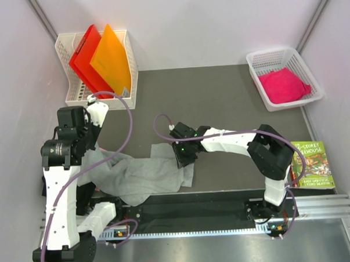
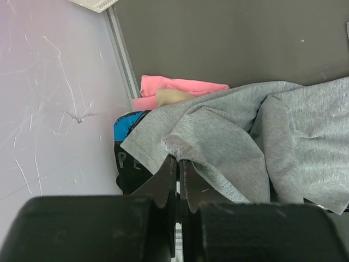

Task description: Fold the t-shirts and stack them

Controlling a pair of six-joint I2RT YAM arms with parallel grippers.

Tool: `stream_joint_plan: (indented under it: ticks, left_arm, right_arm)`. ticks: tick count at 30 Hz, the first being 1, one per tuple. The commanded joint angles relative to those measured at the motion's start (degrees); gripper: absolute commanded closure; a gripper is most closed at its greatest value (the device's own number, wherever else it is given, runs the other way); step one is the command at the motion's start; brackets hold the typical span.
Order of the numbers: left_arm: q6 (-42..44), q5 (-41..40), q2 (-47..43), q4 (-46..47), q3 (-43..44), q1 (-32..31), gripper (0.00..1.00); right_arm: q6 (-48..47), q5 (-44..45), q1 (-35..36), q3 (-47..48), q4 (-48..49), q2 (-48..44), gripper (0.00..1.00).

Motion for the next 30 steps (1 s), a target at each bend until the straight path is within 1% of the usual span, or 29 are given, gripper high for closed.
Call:
stream_joint_plan:
  ticks: [1, 3, 7, 10, 11, 13, 14, 16, 17, 18, 20, 22, 23, 25, 26, 29, 30]
  left_arm:
    - [0.4, 0.7, -0.5, 2.3, 1.5, 0.3, 1.0]
    - [1.1, 0.5, -1.3, 2.8, -0.1, 0.3, 1.0]
    - [2.2, 0.3, -2.8, 3.3, -2.7, 0.3, 1.0]
    - [3.1, 1.9, -2.9, 2.8, -4.6, 0.3, 1.0]
    - [3.7, 2.9, -2.4, 2.4, -5.4, 0.3, 1.0]
    - [4.4, 5.0, -1.9, 1.6, -6.3, 0.3, 1.0]
    - [5.2, 5.5, -1.2, 1.6, -7.4, 0.3, 1.0]
    - [6.4, 7.1, -0.5, 1.9, -8.5, 0.3, 1.0]
    - [6.5, 7.5, 0.7, 2.1, -9.3, 0.2, 1.0]
    - [6.7, 9.9, 1.5, 2.1, -9.4, 0.2, 1.0]
    - [6.9, 14.2, 4.2, 1.8, -9.2, -0.6, 1.0]
    - [4.9, 15.7, 7.0, 4.5, -9.0, -2.0, 1.0]
    - [4.1, 15.9, 7.9, 6.0, -9.2, -3.1, 1.0]
    - [1.2, 14.4, 11.0, 9.0, -9.3, -7.4, 1.0]
    - [0.5, 13.5, 12.1, 12.0, -9.3, -10.3, 1.0]
    - [-1.8, 14.2, 16.9, 15.6, -7.3, -10.5, 1.0]
    - [-2.1, 12.3, 17.9, 16.2, -6.7, -10.5, 1.0]
  right_arm:
    - [1.2, -0.3, -0.1, 2.2, 2.7, 1.4, 0.85]
    - [1.9, 0.7, -0.3, 2.3, 2.7, 1.5, 1.0]
    - [3.1, 4.6, -2.5, -0.6, 1.8, -1.3, 1.0]
    - [2.5, 8.5, -6.8, -4.4, -0.9, -5.3, 1.0]
    - [1.7, 10.3, -9.7, -5.5, -1.5, -6.6, 1.0]
    - [1.1, 12.0, -13.0, -9.2, -3.3, -11.0, 1.0]
    - [0.5, 13.2, -17.0, -10.3, -3.7, -12.7, 1.0]
    - [-0.3, 14.2, -21.1, -13.4, -5.3, -17.3, 1.0]
    - [-1.4, 14.7, -25.2, -14.8, -5.9, -18.8, 1.0]
    - [-2.1, 14.8, -27.2, -15.3, -6.3, -20.9, 1.0]
    - [-4.2, 14.8, -31.3, -15.8, -7.3, -22.4, 1.0]
    - [-5.0, 14.8, -33.1, -15.5, -7.7, -23.3, 1.0]
    - [-5.4, 15.8, -33.9, -14.7, -8.4, -23.4, 1.0]
    - [-5.7, 17.2, -34.7, -13.8, -9.2, -23.2, 1.0]
    - [-5.8, 18.5, -35.5, -12.8, -9.9, -23.0, 1.0]
    - [-6.8, 19.9, -37.5, -11.0, -10.2, -22.5, 1.0]
    - [-7.4, 20.0, -37.5, -10.3, -10.3, -21.8, 0.96]
